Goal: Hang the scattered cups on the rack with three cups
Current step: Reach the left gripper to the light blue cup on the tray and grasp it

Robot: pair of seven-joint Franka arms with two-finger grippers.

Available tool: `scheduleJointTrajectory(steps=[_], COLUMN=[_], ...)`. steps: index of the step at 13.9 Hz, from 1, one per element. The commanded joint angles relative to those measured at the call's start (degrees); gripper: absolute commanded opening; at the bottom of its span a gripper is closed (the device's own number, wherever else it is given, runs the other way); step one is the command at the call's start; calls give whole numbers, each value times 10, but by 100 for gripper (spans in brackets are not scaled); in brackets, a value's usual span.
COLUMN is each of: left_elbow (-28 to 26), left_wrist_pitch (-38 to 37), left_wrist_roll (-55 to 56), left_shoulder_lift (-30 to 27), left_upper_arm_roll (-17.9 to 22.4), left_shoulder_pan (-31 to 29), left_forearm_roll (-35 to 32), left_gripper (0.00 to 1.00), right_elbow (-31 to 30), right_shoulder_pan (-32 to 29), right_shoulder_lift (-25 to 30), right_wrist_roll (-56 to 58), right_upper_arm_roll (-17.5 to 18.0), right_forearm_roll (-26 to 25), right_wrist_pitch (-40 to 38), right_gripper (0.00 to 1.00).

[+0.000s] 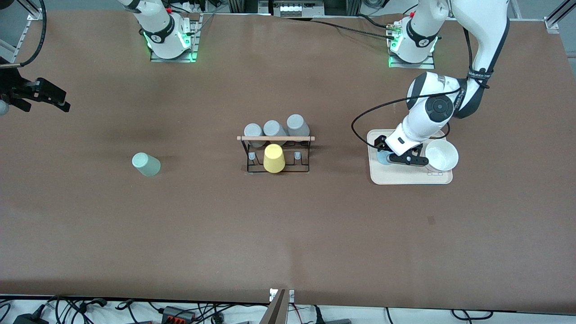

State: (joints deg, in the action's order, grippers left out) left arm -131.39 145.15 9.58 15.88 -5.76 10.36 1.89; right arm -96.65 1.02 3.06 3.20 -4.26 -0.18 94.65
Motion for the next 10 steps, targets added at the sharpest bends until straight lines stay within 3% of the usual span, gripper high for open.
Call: scheduleJointTrajectory(steps=[1, 3, 4, 7, 10], left_elbow=[-11, -11, -9, 17, 176], left_wrist_pitch=[15, 11, 8, -8, -198], left_wrist_roll=[4, 2, 1, -1, 2], left_shoulder_lift=[-8, -9, -9, -30, -21], left_upper_arm_roll=[-3, -3, -3, 0, -1], left_shoulder_pan=[-5, -9, -9, -10, -9], left_forearm_roll=[0, 0, 0, 0, 0], left_gripper=[69, 38, 30, 25, 25], right_elbow=[-3, -3, -3, -3, -6], right_shoulder_pan=[-1, -2, -2, -5, -2], right_shoulder_lift=[11, 11, 11, 10, 5], right_wrist_roll=[-6, -6, -6, -6, -6], right_upper_arm_roll=[1, 1, 1, 0, 0], right_forearm_roll=[1, 1, -1, -2, 0], right_wrist_pitch=[2, 1, -3, -4, 1], right_gripper=[100, 100, 100, 100, 100])
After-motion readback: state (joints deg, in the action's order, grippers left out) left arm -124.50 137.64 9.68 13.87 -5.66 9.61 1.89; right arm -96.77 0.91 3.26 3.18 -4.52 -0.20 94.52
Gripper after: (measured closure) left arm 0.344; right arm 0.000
